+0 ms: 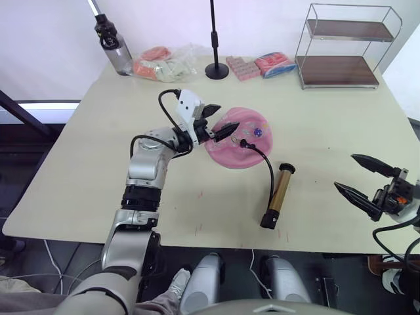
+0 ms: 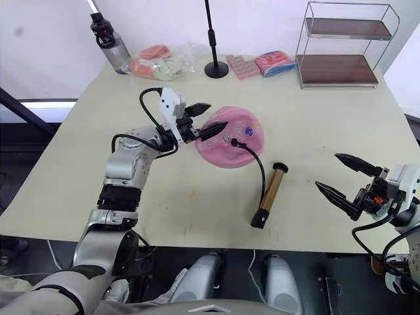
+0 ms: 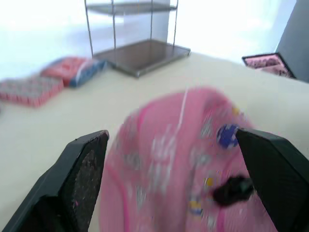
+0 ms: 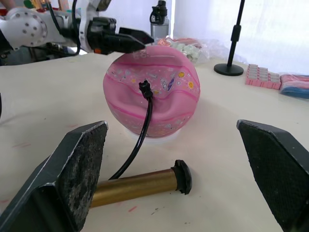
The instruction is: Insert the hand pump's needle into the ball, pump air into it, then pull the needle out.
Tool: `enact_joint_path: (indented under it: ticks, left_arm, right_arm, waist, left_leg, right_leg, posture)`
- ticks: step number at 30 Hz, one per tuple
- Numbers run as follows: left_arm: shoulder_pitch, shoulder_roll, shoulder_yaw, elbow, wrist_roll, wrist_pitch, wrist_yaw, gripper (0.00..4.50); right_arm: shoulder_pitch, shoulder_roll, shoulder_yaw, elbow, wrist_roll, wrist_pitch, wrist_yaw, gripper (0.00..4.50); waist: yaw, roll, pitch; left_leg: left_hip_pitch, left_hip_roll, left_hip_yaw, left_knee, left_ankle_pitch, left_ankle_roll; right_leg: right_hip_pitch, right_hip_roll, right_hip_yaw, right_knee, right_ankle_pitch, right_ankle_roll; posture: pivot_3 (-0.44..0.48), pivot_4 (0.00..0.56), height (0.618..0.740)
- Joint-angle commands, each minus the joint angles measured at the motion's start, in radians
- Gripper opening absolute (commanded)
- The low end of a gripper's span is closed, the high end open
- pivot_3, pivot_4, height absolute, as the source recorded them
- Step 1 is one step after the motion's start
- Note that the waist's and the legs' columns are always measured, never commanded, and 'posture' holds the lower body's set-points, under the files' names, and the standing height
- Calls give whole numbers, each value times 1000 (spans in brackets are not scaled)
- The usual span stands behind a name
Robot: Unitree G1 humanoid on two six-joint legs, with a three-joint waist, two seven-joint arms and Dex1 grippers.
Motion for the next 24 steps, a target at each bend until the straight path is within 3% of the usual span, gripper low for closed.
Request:
enact_joint_path:
  ticks: [1, 7, 14, 24]
  left_arm:
    - [34, 27, 25, -90, -37, 27, 1, 4448]
    - [107, 90, 55, -249, -111, 118, 5, 4448]
    - [295, 162, 106, -444, -227, 173, -37, 4448]
    - [658, 285, 222, -535, -254, 121, -85, 4448]
  right_arm:
    - [5, 8, -1, -15, 17, -19, 6, 4500]
    - [7, 10, 1, -13, 21, -22, 9, 4500]
    - [27, 19, 6, -9, 18, -33, 18, 4500]
    - [33, -8, -13, 76, 15, -63, 84, 4500]
  waist:
    - [-4, 0, 0]
    - [-4, -1, 1]
    - [0, -1, 1]
    - [-3, -1, 1]
  left_leg:
    - [1, 0, 1, 0, 0, 0]
    - [1, 1, 1, 1, 0, 0]
    - [4, 3, 2, 1, 0, 0]
    - [16, 7, 12, 2, -3, 5]
  right_leg:
    - [0, 1, 1, 0, 0, 0]
    - [0, 2, 2, 2, 0, 0]
    - [0, 1, 9, 5, 0, 0]
    - [1, 2, 18, 14, -1, -2]
  posture:
    - [0, 150, 740]
    - [0, 150, 740]
    - [0, 150, 740]
    - [0, 150, 740]
